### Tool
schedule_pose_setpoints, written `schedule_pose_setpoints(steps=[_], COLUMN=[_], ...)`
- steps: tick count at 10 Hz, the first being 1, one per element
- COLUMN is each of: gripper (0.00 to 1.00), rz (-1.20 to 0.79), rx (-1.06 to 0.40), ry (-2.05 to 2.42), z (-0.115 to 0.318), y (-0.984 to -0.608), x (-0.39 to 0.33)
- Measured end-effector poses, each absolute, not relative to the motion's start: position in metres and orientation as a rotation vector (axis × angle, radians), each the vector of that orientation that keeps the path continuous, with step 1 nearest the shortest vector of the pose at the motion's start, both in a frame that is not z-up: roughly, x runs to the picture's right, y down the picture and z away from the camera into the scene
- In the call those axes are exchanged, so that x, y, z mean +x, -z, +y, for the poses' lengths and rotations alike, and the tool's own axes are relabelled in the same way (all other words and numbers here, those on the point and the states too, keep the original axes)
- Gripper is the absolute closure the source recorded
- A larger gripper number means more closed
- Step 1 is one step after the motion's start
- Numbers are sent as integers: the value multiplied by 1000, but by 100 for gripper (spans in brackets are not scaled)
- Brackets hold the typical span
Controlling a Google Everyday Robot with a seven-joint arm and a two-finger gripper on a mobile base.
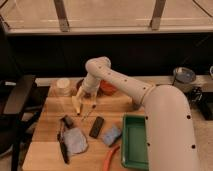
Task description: Place banana in red bowl
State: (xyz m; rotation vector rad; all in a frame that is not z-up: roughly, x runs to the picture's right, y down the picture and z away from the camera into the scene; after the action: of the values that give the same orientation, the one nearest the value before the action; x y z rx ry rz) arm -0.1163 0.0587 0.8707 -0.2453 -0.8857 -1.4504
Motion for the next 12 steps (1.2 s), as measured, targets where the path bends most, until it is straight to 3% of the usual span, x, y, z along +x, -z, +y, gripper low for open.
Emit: schedule_pose_setpoints(steps=[10, 11, 12], gripper=[39, 41, 49], rz=[-1028, -1039, -1051], rx=[-331, -339, -346], ry=[1470, 1466, 1465], z=[107, 111, 114], y=[-903, -907, -910], x=[-164, -167, -168])
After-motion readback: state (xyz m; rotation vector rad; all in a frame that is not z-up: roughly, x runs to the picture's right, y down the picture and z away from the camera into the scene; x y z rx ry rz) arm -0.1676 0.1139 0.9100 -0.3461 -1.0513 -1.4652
